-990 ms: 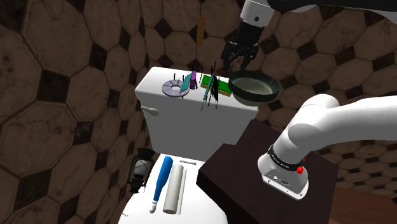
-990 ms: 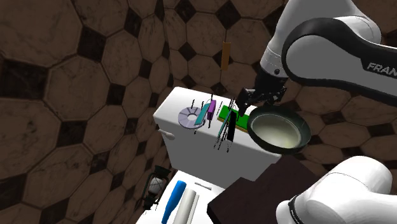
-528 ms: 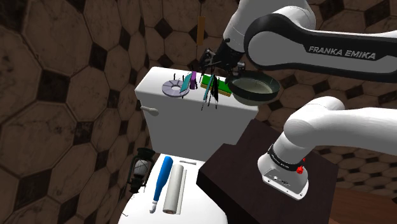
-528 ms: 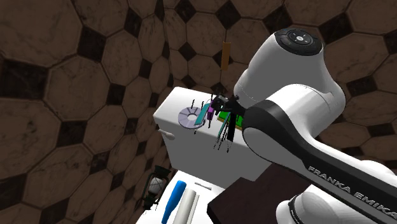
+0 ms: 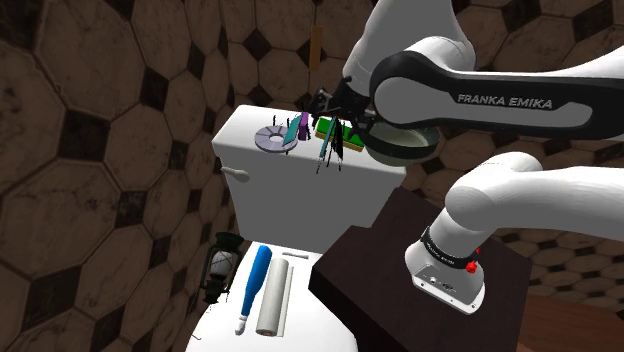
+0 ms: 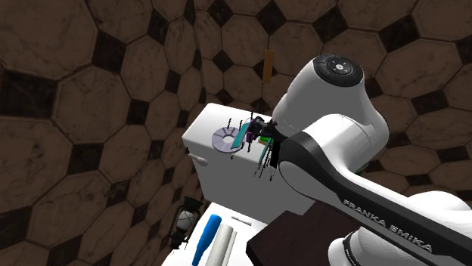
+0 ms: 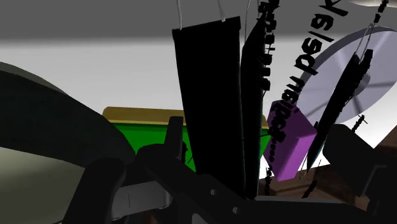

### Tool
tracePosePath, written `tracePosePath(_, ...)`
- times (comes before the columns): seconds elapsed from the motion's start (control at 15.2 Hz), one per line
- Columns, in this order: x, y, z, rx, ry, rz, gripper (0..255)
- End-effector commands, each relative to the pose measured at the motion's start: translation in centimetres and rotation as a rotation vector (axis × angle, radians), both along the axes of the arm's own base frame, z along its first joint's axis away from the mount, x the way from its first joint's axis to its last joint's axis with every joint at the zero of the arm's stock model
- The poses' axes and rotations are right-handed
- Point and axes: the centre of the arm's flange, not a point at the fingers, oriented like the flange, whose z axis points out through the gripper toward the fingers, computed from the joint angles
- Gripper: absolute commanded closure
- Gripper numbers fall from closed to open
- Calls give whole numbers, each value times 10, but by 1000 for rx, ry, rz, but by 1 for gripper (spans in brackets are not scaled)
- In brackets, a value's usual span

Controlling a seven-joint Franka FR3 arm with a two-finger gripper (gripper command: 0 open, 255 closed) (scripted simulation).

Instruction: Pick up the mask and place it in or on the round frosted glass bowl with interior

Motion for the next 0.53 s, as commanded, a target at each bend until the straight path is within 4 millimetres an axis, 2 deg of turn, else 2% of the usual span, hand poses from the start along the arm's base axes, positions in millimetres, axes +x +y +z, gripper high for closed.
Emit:
tracePosePath(0.0, 0, 0, -1, 0, 0, 0, 0)
tracePosePath(0.33, 0, 0, -1, 0, 0, 0, 0)
tracePosePath(0.4, 0, 0, -1, 0, 0, 0, 255)
tracePosePath(0.46, 0, 0, -1, 0, 0, 0, 255)
